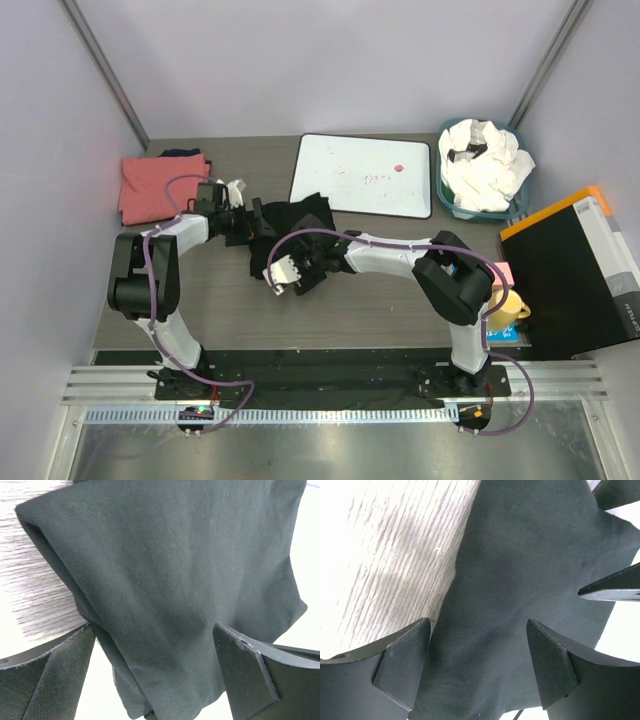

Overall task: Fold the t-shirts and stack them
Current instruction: Put the neatly folded tshirt into the corner of the board with the left arm

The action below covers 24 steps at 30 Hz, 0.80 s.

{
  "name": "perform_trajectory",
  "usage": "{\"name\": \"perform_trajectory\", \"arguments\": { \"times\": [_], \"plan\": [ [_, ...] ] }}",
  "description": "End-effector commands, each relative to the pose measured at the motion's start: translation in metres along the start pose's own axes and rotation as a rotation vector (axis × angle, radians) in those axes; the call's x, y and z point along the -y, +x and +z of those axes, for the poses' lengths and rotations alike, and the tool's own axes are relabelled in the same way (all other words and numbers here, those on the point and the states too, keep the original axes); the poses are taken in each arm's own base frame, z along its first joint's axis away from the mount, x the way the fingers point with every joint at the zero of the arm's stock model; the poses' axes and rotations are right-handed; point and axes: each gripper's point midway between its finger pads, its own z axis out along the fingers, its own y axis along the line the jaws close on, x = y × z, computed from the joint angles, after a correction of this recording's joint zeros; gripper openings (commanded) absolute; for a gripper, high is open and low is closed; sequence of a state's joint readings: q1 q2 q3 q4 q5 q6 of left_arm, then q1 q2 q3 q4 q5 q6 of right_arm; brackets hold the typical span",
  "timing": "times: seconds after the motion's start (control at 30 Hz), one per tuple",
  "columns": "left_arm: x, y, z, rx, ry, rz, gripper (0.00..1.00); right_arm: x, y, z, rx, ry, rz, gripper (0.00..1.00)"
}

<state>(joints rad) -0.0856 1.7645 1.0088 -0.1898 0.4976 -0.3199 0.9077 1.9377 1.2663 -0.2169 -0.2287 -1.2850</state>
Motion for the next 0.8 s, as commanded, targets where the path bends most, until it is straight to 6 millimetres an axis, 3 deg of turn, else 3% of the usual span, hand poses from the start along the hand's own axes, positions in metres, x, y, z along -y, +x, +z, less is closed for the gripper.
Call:
{"name": "perform_trajectory", "arguments": {
  "times": [0.0, 0.2, 0.4, 0.5, 0.53, 0.63, 0.77],
  "plan": [
    [-0.001, 0.016, 0.003, -0.017, 0.007, -0.068, 1.0, 0.015, -0.006, -0.002, 0.014, 0.058, -0.019, 0.83],
    [-0.002, 0.028, 0.007, -0.017, 0.015, -0.096, 1.0, 0.005, 0.001, 0.013, 0.01, 0.059, -0.009, 0.77],
    [-0.002, 0.029, 0.01, -0.012, 0.027, -0.117, 1.0, 0.01, 0.004, 0.027, 0.013, 0.082, 0.005, 0.59],
    [-0.001, 0.033, 0.011, -0.013, 0.034, -0.13, 1.0, 0.019, 0.004, 0.029, 0.008, 0.103, 0.003, 0.45],
    [-0.001, 0.033, 0.01, -0.012, 0.036, -0.132, 0.99, 0.022, 0.003, 0.03, 0.006, 0.108, 0.004, 0.33],
    [0.001, 0.032, 0.01, -0.008, 0.046, -0.134, 0.96, 0.026, 0.004, 0.026, -0.004, 0.118, -0.006, 0.13],
    [0.004, 0.031, 0.009, -0.008, 0.054, -0.131, 0.94, 0.034, 0.002, 0.016, -0.018, 0.133, -0.024, 0.08]
  ]
}}
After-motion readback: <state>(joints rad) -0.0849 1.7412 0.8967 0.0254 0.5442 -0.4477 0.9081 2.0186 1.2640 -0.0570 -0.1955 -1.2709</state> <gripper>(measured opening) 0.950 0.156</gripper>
